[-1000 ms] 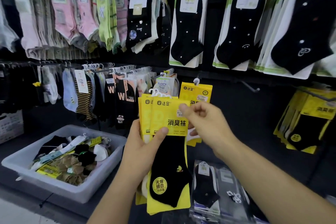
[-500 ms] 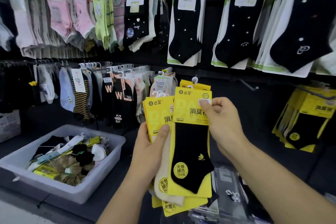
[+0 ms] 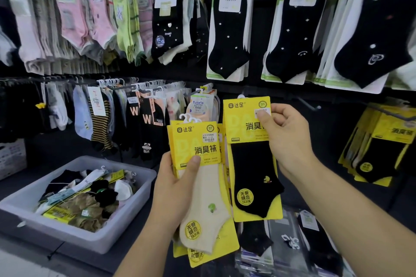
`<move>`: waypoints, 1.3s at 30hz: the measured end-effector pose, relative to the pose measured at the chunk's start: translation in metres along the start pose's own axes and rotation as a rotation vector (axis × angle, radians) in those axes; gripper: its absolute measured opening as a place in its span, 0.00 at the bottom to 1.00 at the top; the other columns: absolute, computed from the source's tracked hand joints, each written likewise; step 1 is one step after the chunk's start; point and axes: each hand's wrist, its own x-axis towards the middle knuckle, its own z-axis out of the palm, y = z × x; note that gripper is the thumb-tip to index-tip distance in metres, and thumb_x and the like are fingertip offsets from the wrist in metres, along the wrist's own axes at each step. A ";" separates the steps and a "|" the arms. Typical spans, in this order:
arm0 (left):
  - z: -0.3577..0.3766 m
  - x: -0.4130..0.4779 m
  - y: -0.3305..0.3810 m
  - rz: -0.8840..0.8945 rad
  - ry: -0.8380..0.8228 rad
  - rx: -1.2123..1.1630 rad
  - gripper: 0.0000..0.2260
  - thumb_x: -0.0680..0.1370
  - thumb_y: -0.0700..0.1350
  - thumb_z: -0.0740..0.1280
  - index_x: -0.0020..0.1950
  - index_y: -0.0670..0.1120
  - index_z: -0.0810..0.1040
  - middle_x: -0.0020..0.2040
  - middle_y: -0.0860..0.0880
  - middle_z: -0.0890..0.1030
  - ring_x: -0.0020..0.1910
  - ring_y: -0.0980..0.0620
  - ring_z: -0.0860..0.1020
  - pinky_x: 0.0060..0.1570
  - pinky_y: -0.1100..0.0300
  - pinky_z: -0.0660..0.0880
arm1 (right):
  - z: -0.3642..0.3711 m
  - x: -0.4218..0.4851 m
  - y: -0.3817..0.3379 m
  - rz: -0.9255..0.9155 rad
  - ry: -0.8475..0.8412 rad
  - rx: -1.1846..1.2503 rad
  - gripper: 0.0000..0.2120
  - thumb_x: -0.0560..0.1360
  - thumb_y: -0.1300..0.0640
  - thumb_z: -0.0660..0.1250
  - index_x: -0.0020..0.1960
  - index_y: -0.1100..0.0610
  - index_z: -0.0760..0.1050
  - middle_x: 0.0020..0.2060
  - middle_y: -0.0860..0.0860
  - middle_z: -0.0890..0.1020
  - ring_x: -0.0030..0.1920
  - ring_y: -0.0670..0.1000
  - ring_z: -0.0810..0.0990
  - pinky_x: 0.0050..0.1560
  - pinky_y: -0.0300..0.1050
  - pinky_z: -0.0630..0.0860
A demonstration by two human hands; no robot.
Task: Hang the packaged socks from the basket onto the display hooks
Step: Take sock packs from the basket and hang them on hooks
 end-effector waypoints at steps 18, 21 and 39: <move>0.024 -0.016 0.002 -0.042 -0.098 -0.073 0.26 0.69 0.70 0.70 0.60 0.58 0.74 0.52 0.67 0.85 0.51 0.66 0.84 0.45 0.67 0.79 | 0.008 -0.023 0.020 0.186 -0.200 -0.095 0.12 0.75 0.59 0.73 0.53 0.54 0.71 0.36 0.48 0.86 0.37 0.48 0.86 0.34 0.44 0.80; 0.026 -0.017 -0.001 -0.057 -0.106 -0.073 0.28 0.66 0.64 0.78 0.60 0.56 0.74 0.52 0.64 0.86 0.51 0.62 0.86 0.43 0.68 0.81 | 0.005 -0.026 0.019 0.093 -0.224 -0.248 0.15 0.74 0.54 0.74 0.57 0.47 0.72 0.35 0.48 0.83 0.35 0.44 0.82 0.36 0.43 0.78; 0.023 -0.014 -0.006 0.080 -0.088 0.180 0.23 0.72 0.54 0.81 0.57 0.67 0.71 0.52 0.71 0.83 0.50 0.69 0.82 0.42 0.75 0.76 | 0.002 -0.017 -0.014 0.041 -0.416 -0.352 0.03 0.76 0.54 0.74 0.45 0.48 0.86 0.45 0.48 0.86 0.45 0.47 0.83 0.41 0.35 0.80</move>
